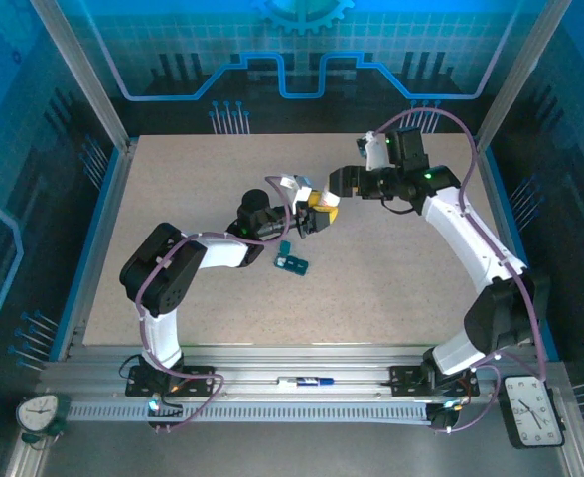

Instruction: Sort the pills into containers

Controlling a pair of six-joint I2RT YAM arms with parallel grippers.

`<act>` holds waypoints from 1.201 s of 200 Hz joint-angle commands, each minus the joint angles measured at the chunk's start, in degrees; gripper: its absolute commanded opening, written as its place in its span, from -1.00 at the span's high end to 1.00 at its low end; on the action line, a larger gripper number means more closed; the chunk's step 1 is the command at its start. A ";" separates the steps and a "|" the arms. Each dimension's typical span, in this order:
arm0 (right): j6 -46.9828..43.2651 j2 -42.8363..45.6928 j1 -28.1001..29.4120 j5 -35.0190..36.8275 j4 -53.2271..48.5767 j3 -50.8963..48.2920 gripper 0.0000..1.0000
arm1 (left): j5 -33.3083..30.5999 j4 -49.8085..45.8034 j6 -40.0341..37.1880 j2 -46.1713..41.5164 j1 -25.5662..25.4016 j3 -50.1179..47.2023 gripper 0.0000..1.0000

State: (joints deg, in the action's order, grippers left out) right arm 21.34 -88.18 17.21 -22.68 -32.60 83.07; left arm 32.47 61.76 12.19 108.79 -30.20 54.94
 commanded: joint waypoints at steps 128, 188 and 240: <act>0.55 -2.61 1.67 -2.19 0.82 1.01 0.03 | 2.95 0.87 1.70 -1.96 0.25 1.06 1.00; 7.58 -0.49 3.80 3.06 5.01 -4.79 0.11 | -1.61 2.13 1.08 -3.03 -0.02 0.62 1.00; 16.62 1.99 8.42 15.33 9.38 -10.69 0.12 | -14.75 -1.98 -10.23 -5.96 -3.88 -0.75 1.00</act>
State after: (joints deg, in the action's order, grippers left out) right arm 31.51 -87.35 22.24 -12.80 -22.65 75.99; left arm 26.94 57.14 10.04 107.59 -31.46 53.80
